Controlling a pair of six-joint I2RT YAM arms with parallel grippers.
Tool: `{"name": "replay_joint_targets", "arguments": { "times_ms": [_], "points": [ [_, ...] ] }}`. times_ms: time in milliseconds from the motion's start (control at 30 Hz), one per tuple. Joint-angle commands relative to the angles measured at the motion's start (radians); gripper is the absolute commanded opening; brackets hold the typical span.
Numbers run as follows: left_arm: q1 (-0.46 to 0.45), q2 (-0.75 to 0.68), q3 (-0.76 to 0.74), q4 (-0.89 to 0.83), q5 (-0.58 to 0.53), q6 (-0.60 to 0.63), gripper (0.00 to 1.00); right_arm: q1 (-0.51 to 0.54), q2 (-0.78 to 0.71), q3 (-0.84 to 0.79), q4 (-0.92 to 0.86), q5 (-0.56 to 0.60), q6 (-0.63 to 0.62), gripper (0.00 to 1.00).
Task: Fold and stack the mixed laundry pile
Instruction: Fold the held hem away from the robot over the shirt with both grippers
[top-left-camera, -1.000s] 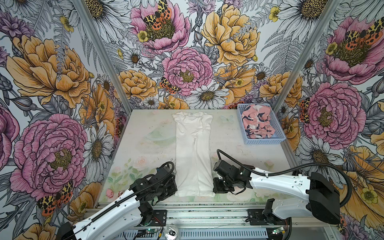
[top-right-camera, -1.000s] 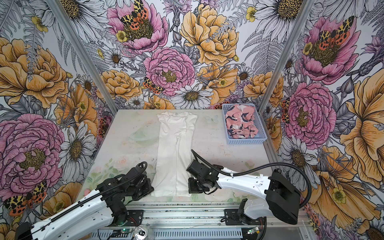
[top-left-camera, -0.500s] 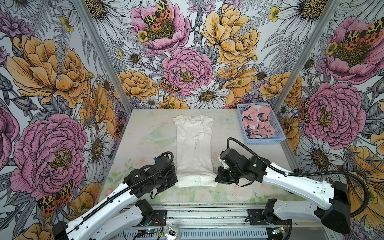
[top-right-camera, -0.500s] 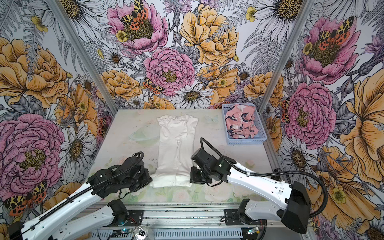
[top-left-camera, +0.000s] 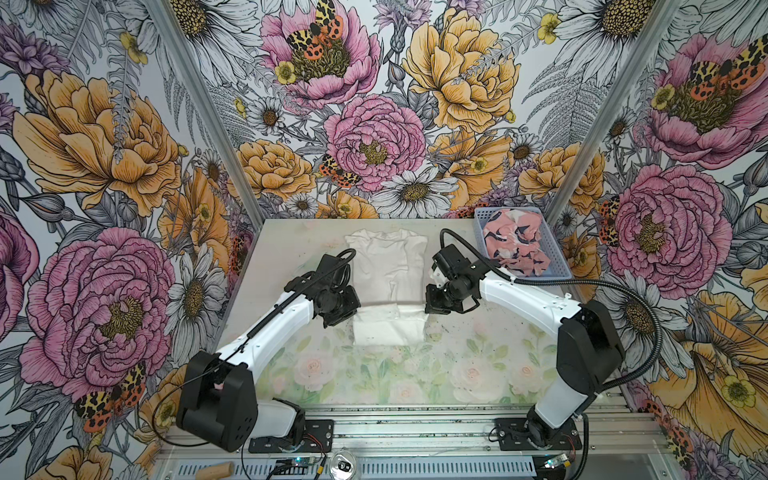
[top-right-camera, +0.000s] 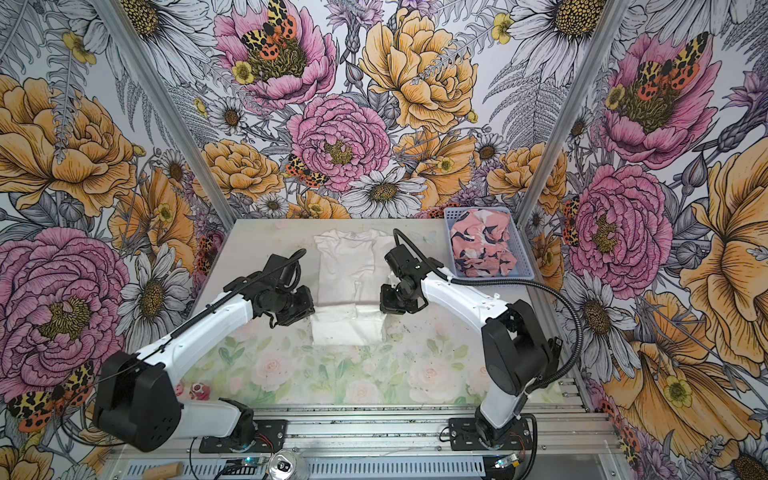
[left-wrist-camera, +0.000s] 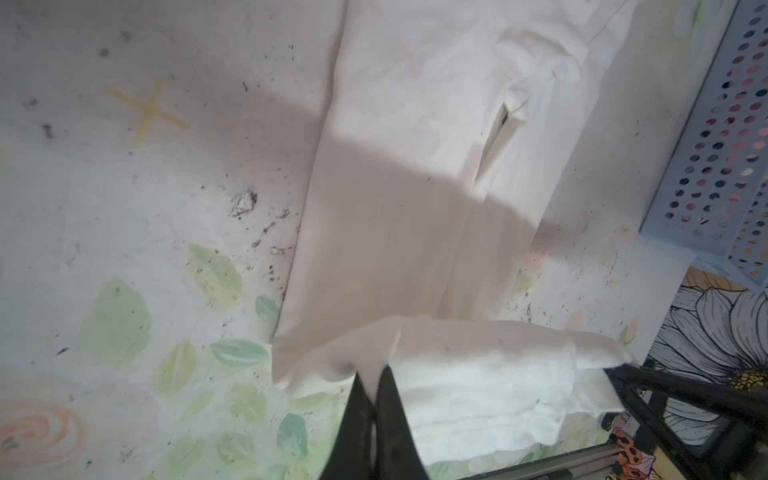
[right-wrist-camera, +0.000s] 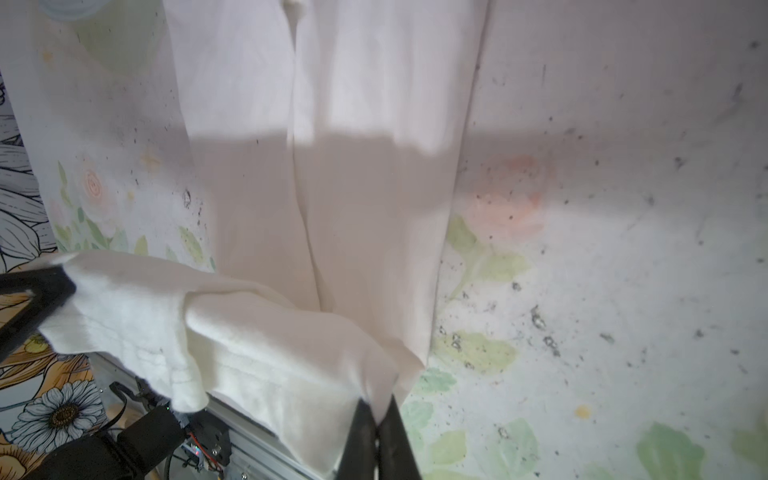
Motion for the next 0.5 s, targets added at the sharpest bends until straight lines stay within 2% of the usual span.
{"name": "replay_joint_targets", "arguments": {
  "times_ms": [0, 200, 467],
  "points": [
    [0.045, 0.104, 0.084, 0.042, 0.024, 0.127, 0.00, -0.035, 0.068, 0.082, -0.001, 0.004, -0.073, 0.00],
    [0.099, 0.290, 0.215, 0.051, 0.036, 0.192, 0.00, -0.094, 0.205, 0.217, 0.002, -0.003, -0.099, 0.00],
    [0.120, 0.473, 0.330, 0.079, 0.055, 0.221, 0.00, -0.128, 0.345, 0.354, 0.003, -0.013, -0.120, 0.00]
  ]
}}
